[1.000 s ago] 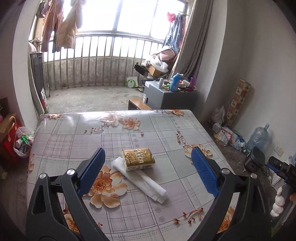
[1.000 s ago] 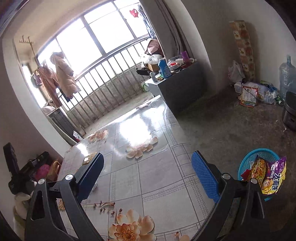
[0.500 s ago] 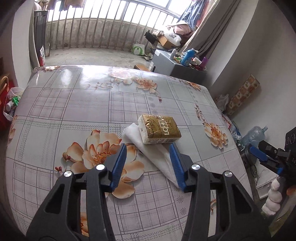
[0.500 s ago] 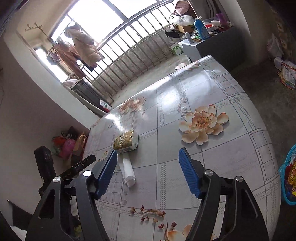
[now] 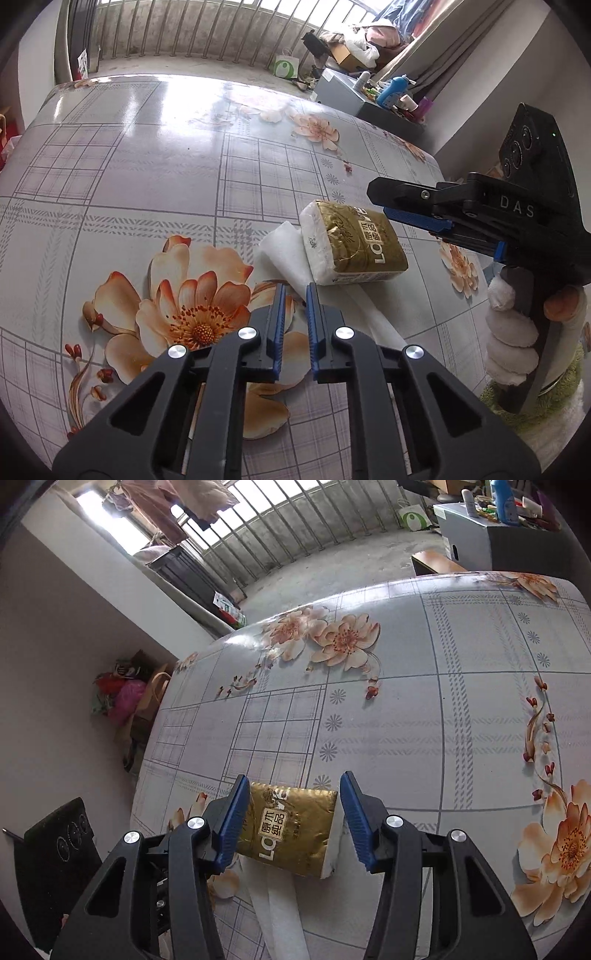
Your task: Collect trash
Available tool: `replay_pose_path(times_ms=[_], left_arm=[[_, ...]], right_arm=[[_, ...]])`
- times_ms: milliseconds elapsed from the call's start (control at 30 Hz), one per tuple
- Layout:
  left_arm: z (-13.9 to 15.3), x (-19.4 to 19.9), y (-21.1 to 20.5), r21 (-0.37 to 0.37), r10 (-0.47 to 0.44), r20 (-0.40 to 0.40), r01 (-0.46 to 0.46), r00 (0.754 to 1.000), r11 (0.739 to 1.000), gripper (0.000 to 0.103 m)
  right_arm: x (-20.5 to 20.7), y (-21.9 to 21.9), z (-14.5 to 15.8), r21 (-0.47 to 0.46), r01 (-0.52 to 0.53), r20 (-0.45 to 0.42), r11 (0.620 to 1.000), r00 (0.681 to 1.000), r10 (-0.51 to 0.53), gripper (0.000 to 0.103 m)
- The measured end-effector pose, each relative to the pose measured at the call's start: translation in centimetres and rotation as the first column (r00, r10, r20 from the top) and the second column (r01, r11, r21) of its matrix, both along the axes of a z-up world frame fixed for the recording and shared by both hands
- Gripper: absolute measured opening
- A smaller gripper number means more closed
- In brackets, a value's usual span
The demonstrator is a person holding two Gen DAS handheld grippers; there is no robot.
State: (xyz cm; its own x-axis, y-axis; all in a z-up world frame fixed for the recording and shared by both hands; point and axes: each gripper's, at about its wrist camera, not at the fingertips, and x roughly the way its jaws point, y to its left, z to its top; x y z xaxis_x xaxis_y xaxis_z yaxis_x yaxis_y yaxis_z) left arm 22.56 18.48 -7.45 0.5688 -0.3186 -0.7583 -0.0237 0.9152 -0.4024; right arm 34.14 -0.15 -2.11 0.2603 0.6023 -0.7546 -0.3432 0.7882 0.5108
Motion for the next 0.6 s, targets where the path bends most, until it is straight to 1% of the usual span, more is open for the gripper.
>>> replay_pose_path(times_ms=[67, 133, 233, 300, 367, 467, 600], left_arm=[[-0.3, 0.1, -0.4, -0.003, -0.009, 0.000, 0.009, 1.000, 1.000, 0.005], [-0.4, 0.2, -1.0, -0.007, -0.025, 0.005, 0.025, 1.000, 1.000, 0.004], [-0.4, 0.3, -2.0, -0.009, -0.058, 0.014, 0.058, 0.998, 0.998, 0.004], [-0.4, 0.2, -2.7, -0.026, -0.087, 0.016, 0.087, 0.996, 0.996, 0.004], [-0.4, 0.0, -3.6, -0.039, -0.123, 0.018, 0.124, 0.992, 0.992, 0.004], [-0.2, -0.5, -5.5, -0.025, -0.185, 0.024, 0.186, 0.982, 0.982, 0.002], [-0.1, -1.5, -8.7, -0.026, -0.276, 0.020, 0.277, 0.961, 0.961, 0.000]], right_arm=[[0.4, 0.5, -0.7, -0.018, -0.016, -0.012, 1.000, 1.000, 0.016, 0.050], [0.2, 0.4, -1.0, -0.019, -0.034, -0.031, 0.999, 0.999, 0.034, 0.050], [-0.5, -0.7, -1.4, 0.009, -0.046, -0.071, 0.999, 0.996, 0.047, 0.049], [-1.3, -2.0, -1.6, 0.029, -0.045, -0.094, 0.999, 0.994, 0.047, 0.047], [-2.1, -3.3, -1.8, 0.040, -0.031, -0.100, 0.999, 0.994, 0.035, 0.046], [-3.6, -5.9, -2.1, 0.060, 0.014, -0.112, 0.998, 0.994, -0.007, 0.044], [-6.0, -9.4, -2.3, 0.070, 0.083, -0.123, 0.994, 0.990, -0.074, 0.043]])
